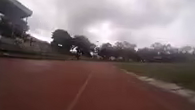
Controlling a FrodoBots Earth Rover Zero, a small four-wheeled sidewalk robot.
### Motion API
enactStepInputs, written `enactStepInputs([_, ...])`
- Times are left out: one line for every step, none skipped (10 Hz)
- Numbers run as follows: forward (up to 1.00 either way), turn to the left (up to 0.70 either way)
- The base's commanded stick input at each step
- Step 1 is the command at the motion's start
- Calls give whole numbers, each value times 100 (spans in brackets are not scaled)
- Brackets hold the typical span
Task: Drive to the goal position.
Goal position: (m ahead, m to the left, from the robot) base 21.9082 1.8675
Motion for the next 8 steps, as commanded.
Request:
enactStepInputs([50,2])
enactStepInputs([50,2])
enactStepInputs([50,2])
enactStepInputs([50,2])
enactStepInputs([50,2])
enactStepInputs([50,2])
enactStepInputs([50,2])
enactStepInputs([50,2])
